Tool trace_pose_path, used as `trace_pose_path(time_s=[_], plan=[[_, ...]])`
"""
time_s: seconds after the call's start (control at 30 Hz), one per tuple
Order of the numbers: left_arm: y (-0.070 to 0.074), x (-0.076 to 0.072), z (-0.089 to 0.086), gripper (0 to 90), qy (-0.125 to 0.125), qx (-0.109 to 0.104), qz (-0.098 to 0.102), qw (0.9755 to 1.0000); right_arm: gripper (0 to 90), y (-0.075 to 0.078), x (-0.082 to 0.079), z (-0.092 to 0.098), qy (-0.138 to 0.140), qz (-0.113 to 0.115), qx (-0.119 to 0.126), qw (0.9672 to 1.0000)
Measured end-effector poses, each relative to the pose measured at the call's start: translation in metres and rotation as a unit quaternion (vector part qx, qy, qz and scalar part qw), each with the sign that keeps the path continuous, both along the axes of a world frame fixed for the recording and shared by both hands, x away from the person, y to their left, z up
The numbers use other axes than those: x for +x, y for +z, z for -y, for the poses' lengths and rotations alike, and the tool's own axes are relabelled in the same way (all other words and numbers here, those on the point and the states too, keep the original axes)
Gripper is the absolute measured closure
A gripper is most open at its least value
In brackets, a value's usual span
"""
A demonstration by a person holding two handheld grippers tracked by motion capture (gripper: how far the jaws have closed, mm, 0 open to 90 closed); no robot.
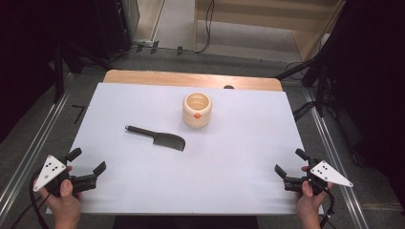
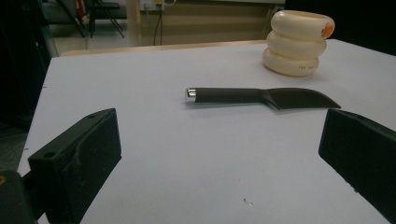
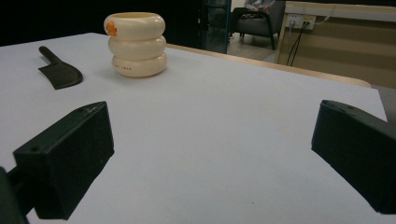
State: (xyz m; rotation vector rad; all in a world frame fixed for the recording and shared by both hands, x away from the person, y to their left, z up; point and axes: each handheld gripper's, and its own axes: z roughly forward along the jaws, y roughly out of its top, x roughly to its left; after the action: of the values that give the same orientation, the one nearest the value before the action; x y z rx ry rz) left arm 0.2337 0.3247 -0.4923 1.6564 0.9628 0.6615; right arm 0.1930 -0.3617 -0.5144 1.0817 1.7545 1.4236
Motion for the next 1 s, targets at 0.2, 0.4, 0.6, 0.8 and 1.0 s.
trace_pose_path(time_s=[0.2, 0.4, 0.6, 0.8, 1.0], plan=[[0.003, 0.003, 0.001, 0.0, -0.015, 0.003, -0.015, 0.9998, 0.0, 0.0, -0.001, -0.001, 0.001, -0.003, -0.002, 1.0], [0.012, 0.003, 0.009, 0.0, -0.026, 0.026, -0.011, 0.9993, 0.0, 0.0, 0.0, -0.003, 0.002, -0.002, -0.006, 1.0], [0.022, 0.013, 0.017, 7.3, -0.054, 0.008, -0.032, 0.998, 0.0, 0.0, 0.0, -0.002, 0.002, -0.002, -0.007, 1.0], [0.026, 0.021, 0.026, 28.3, -0.059, 0.016, -0.054, 0.9967, 0.0, 0.0, 0.0, -0.003, 0.002, -0.003, -0.007, 1.0], [0.036, 0.031, 0.035, 67.1, -0.075, 0.04, -0.067, 0.9941, 0.0, 0.0, -0.001, -0.003, 0.003, -0.004, -0.008, 1.0]])
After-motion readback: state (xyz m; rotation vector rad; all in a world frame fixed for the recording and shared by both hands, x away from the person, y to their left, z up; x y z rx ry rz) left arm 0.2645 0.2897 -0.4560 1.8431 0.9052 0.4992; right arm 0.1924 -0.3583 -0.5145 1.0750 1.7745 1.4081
